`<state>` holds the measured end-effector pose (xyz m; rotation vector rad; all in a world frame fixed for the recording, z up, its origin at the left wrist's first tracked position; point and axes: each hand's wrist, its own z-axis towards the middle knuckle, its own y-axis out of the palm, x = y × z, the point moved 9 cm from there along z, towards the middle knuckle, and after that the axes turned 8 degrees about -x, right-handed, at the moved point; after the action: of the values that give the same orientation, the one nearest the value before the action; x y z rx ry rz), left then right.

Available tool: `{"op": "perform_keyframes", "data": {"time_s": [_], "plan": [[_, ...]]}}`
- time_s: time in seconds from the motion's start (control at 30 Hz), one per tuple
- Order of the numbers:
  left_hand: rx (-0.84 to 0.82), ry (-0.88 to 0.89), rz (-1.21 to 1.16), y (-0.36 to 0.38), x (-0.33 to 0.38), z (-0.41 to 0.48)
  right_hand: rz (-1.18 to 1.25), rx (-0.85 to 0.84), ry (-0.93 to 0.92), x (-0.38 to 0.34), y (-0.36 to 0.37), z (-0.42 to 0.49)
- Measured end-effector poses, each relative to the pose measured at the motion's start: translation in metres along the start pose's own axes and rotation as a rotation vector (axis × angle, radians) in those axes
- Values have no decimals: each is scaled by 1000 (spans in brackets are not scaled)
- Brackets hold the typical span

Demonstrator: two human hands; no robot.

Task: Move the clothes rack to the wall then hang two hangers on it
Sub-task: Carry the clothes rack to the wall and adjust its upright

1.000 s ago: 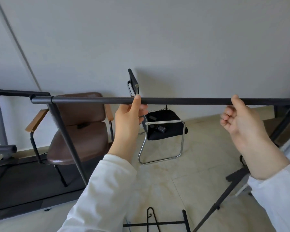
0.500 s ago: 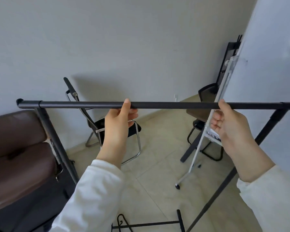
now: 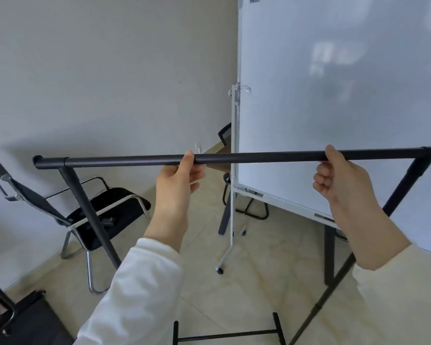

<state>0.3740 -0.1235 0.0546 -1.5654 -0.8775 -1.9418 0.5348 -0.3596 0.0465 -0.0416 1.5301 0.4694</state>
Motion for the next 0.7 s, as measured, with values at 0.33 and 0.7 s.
{"op": "perform_keyframes", "data": {"time_s": [0.33, 0.7], "plan": [[-240, -88, -42, 140, -29, -40, -4, 246, -61, -38, -155, -28], [-517, -195, -56, 284, -59, -104, -55, 543, -104, -76, -298, -94]]}}
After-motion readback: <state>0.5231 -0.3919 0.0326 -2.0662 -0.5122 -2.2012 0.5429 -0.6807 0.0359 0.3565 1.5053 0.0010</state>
